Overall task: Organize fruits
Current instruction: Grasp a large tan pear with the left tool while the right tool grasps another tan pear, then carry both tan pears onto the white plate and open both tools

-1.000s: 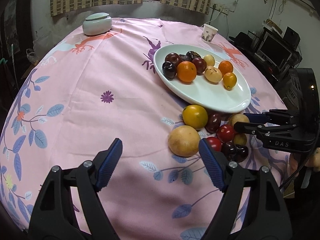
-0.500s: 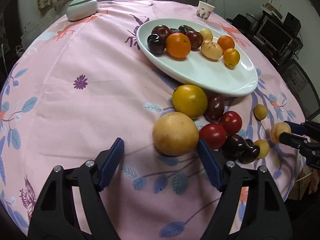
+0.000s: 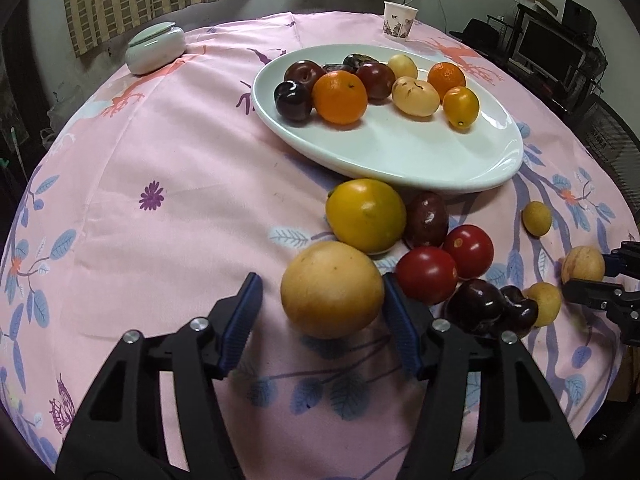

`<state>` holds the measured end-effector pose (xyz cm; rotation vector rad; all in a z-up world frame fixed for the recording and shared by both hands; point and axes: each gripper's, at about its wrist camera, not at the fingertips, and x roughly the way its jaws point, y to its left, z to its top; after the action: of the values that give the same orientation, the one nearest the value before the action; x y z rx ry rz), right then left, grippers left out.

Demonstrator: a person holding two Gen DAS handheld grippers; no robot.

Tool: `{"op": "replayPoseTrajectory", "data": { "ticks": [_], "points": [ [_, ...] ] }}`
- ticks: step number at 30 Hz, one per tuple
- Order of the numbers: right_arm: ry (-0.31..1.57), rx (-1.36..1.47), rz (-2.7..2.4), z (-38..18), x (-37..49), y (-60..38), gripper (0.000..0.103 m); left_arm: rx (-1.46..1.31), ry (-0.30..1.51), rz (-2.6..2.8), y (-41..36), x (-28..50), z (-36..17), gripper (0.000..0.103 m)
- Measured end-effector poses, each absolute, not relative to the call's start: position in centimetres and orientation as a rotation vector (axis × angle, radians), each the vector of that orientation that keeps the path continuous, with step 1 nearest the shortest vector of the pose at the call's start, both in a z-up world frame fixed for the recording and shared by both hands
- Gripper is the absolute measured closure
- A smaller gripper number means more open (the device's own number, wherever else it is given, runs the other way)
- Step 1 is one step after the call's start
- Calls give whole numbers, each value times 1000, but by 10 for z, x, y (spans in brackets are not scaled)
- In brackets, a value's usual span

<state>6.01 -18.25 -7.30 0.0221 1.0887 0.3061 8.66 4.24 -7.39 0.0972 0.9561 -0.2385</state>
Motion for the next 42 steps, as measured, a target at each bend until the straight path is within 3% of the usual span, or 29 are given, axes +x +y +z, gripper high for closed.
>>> {"op": "replayPoseTrajectory", "data": {
  "ticks": [1, 22, 33, 42],
  "points": [
    [1086, 21, 303, -72, 59, -182, 61, 93, 955, -254, 42, 85, -73, 56],
    [1019, 20, 377, -48, 75, -159, 61, 16, 873, -293, 58, 65, -16, 57],
    [935, 6, 376, -16, 133, -172, 61, 70, 851, -371, 10, 134, 19, 56],
    [904, -48, 277, -27, 200, -180, 61, 103, 918, -356, -27, 183, -8, 56]
  ]
}}
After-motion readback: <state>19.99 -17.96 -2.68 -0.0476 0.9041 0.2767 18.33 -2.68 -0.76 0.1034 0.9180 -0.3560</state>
